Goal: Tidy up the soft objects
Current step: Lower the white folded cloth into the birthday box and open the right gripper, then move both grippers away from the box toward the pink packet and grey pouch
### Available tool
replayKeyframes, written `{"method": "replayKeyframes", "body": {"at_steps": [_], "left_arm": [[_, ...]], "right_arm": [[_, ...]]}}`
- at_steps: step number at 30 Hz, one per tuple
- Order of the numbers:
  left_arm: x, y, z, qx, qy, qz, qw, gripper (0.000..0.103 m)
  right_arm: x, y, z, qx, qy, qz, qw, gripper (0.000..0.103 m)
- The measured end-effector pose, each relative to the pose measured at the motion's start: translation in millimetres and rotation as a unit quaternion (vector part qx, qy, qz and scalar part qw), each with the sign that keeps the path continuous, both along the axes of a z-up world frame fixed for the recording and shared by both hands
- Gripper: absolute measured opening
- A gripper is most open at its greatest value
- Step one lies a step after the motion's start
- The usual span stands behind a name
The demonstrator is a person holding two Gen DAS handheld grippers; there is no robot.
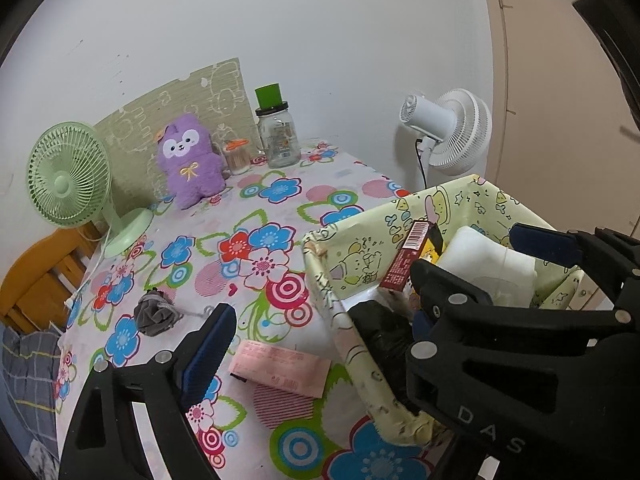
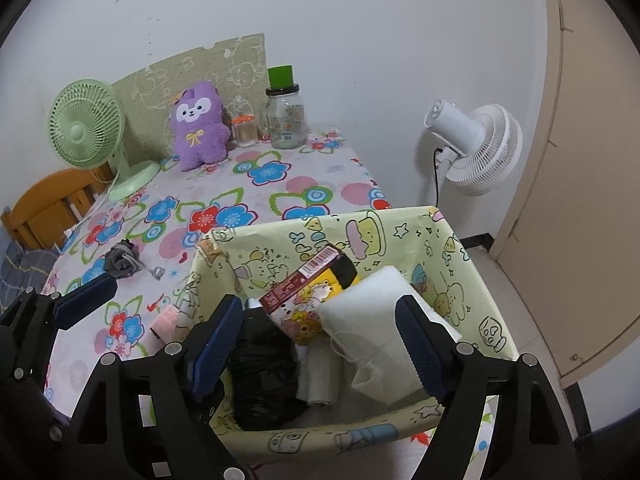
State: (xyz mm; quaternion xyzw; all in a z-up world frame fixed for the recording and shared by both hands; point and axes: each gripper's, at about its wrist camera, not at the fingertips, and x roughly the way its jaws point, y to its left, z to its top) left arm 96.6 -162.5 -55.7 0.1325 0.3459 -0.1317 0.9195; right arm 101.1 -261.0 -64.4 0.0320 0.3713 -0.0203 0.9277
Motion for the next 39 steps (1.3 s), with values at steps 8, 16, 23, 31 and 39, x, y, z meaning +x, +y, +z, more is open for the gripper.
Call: {"method": "replayKeyframes", "body": {"at_steps": [8,16,23,31,39], "left_arm": [[-5,15,4,-0.008,-0.006,0.005,0.9999,0.092],[-12,31,7,-0.016,-0.013,0.010,0.9997,0.094],[-18,46,11,-0.022,-0.021,0.016,0.9994,0.095],[-25,62,16,-0.029,-0.027,0.020,0.9990,0.097],[-33,83,22,-0.031,-0.038,0.029,0.9984,0.099]], "right_arm": [[-7,15,5,-0.002,-0.007,0.003,1.000,0.082],[-13,32,12,-0.014,-0.019,0.009,1.000,0.082],[-20,46,17,-0.021,-0.026,0.013,0.999,0.082],[-26,64,24,-0.028,-0.035,0.018,0.999,0.082],[-31,88,31,-0.029,-0.041,0.030,0.998,0.082]]}}
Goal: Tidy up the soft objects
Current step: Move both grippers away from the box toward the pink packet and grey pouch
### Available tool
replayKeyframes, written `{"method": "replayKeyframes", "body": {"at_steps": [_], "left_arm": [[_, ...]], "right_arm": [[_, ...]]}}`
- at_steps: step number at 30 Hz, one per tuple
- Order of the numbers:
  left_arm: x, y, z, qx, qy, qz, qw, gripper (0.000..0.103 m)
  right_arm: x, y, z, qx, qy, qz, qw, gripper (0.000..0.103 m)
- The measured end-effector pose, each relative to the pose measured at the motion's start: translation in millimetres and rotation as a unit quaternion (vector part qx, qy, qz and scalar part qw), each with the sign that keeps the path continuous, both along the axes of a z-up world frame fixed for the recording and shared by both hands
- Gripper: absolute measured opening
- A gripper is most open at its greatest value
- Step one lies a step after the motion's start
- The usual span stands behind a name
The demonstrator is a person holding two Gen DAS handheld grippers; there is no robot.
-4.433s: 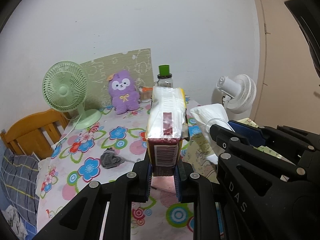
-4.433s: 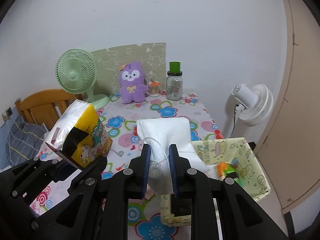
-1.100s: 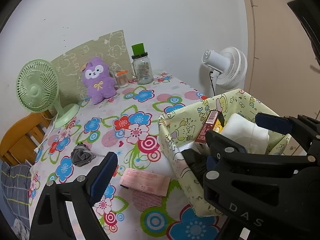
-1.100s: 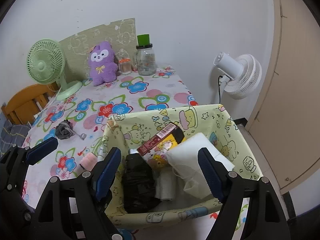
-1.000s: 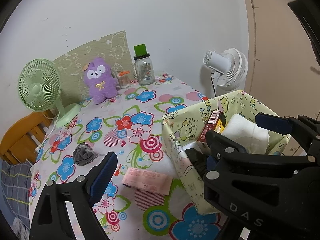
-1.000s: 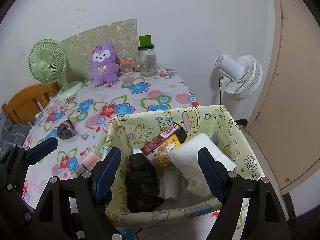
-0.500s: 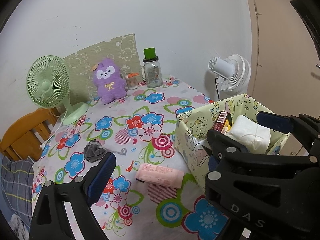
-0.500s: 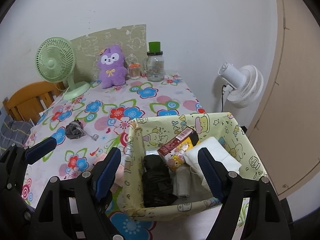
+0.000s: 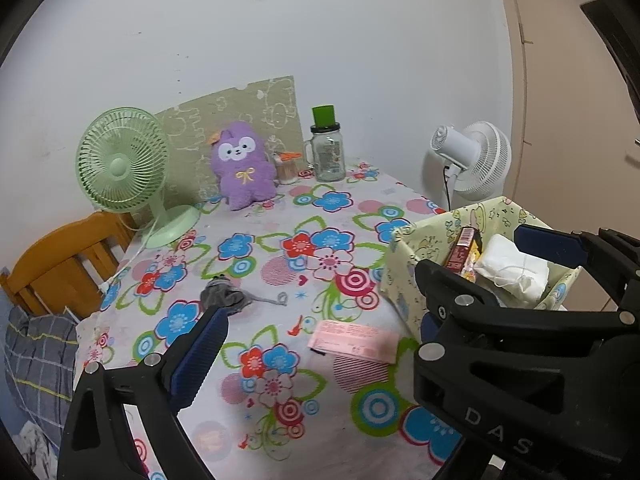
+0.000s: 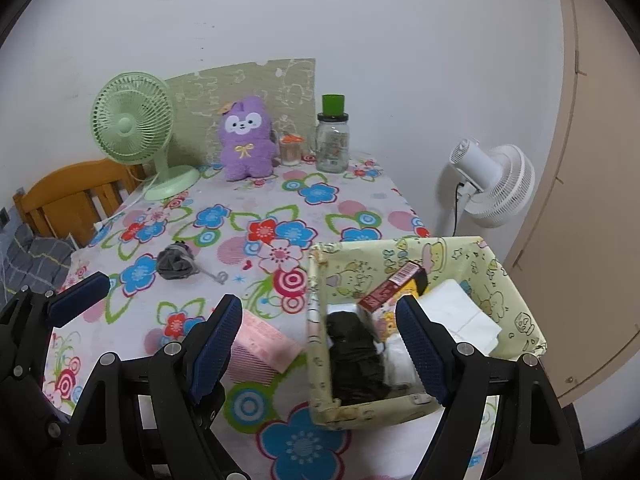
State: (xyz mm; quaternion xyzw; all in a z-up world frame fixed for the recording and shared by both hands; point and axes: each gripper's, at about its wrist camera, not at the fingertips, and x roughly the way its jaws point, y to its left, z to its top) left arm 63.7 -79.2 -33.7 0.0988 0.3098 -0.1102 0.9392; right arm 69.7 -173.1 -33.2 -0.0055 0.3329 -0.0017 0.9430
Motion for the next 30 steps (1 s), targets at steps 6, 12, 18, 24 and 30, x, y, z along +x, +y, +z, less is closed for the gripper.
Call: {"method": "replayKeyframes", "body": {"at_steps": [6,12,18,24,30], "left_arm": [[-6,16,3,-0.003,-0.007,0.010,0.9999,0.099],[-12,32,3,-0.005,-0.011,0.022,0.9997,0.100],[-15,45,0,-0.006,-0.010,0.033,0.9994,0.100],[-16,55,-5,-0.007,-0.009,0.038,0.9992,0.100],[-14,64,-14,-0.007,0.000,0.044,0.9990,0.100]], "right_arm": [[-5,17,3,-0.004,-0.011,0.013,1.000,0.082],[-10,32,3,-0.006,-0.016,0.028,0.999,0.082],[-12,47,1,-0.009,-0.021,0.044,0.999,0.082],[-12,56,-6,-0.005,-0.016,0.054,0.998,0.082],[-8,63,-18,0.004,-0.006,0.059,0.998,0.081]]}}
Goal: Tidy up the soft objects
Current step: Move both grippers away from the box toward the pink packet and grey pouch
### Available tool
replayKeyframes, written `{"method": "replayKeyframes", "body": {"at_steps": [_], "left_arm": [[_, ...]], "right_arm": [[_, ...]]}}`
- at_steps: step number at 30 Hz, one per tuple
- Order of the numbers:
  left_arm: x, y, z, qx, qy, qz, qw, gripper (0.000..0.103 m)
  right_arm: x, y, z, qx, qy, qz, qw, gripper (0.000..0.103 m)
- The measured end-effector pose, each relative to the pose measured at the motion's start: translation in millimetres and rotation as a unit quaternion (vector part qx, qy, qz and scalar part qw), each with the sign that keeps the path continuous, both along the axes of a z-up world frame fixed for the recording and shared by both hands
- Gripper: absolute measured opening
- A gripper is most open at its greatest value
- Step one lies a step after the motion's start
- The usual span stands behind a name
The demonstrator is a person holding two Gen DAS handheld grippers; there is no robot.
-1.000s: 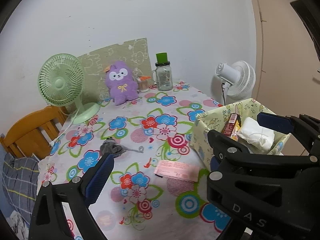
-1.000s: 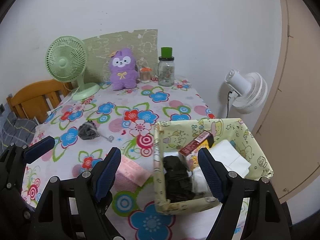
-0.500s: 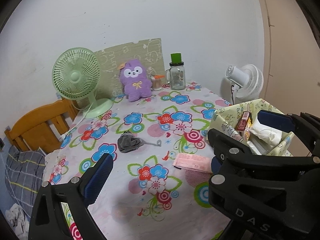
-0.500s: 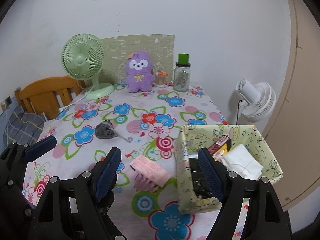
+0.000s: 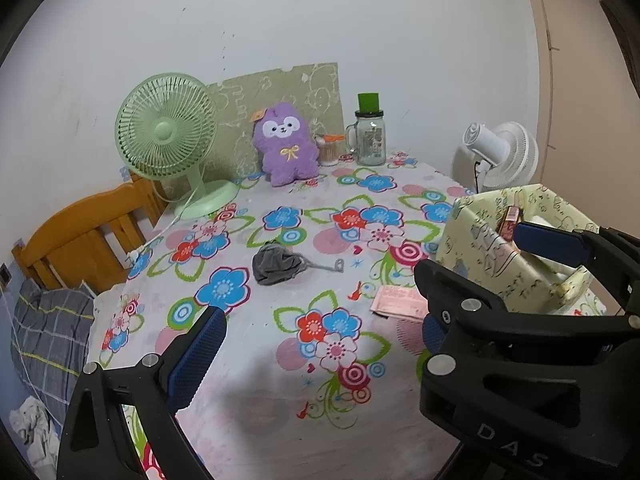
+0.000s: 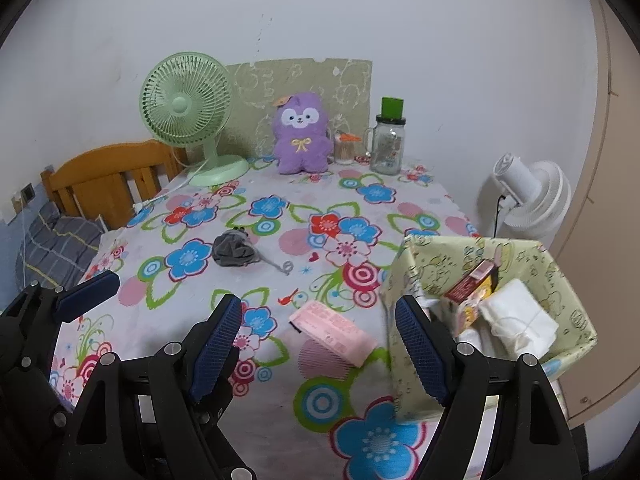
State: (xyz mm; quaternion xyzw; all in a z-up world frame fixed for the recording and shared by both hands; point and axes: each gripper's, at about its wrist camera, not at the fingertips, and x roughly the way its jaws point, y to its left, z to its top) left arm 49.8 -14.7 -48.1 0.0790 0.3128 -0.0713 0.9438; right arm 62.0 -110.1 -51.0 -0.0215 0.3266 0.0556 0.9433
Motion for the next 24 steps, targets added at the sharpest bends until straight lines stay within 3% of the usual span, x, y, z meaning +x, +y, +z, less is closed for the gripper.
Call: {"method": "replayKeyframes", "body": {"at_steps": [24], "left_arm": [[30,23,-46,0.007,0.057,0.019,0.9982,0.099]], "right_arm": [[44,26,-52,-0.013,0.063,0.036,0.997,0.077]]}}
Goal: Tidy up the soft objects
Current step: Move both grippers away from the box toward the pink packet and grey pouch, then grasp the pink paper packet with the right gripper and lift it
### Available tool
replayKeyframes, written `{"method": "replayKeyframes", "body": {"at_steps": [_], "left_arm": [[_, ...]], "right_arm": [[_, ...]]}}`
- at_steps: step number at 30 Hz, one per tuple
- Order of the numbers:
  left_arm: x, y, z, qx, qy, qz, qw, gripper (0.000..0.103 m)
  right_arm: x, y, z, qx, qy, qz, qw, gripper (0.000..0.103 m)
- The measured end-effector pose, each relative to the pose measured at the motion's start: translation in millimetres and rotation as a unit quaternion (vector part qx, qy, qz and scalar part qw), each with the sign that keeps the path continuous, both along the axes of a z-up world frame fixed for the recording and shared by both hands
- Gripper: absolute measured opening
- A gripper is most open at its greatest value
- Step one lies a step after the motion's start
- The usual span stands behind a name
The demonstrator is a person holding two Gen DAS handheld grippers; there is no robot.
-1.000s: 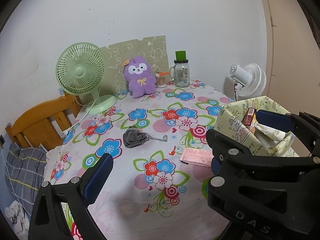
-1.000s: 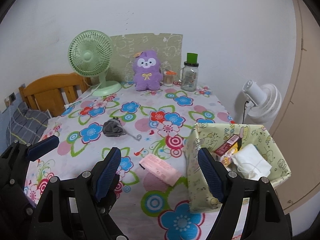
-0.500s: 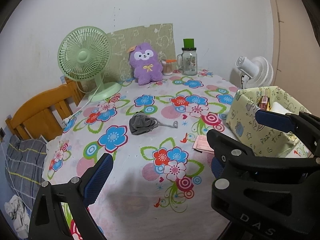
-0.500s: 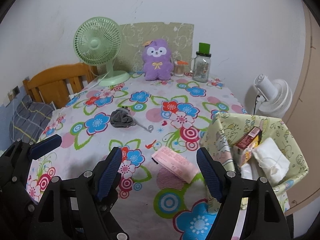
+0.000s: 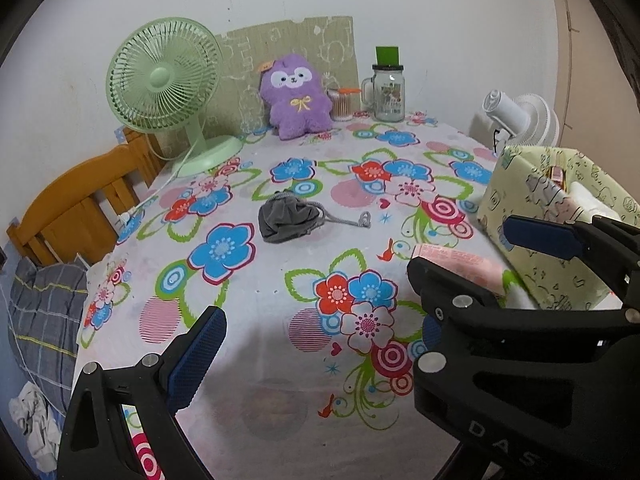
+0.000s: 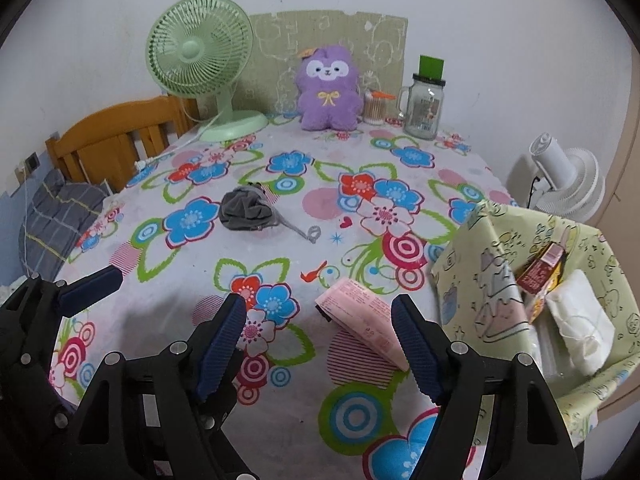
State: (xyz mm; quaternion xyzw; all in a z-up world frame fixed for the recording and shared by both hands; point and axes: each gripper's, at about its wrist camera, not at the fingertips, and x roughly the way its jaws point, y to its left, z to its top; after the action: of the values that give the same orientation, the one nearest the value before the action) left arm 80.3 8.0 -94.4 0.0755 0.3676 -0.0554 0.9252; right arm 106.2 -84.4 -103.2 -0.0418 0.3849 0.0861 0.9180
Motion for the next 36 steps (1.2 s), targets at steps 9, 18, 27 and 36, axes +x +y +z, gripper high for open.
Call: {"method": "replayKeyframes", "body": {"at_steps": [9,18,27,36], "left_arm": [[17,-2,-19,0.004,0.027,-0.002,0.9996,0.099],[32,-5,-34,0.004,0.050,-0.003,0.9987,0.099],[45,-11,-43,-0.002,0.068,-0.011,0.9976,0.099],[51,-17,-51,-0.011,0.084,-0.021,0.9962,0.099]], "right_arm": [[22,2,-21,-0.006,0.028,-0.001,1.000,0.075],[39,-3,-38,-0.018,0.047,-0.009,0.999,0.074],[55,-11,-51,-0.017,0.068,-0.017,0.997,0.074],[60,-7,-57,-0.038,0.065,-0.005,0.997,0.074]]}}
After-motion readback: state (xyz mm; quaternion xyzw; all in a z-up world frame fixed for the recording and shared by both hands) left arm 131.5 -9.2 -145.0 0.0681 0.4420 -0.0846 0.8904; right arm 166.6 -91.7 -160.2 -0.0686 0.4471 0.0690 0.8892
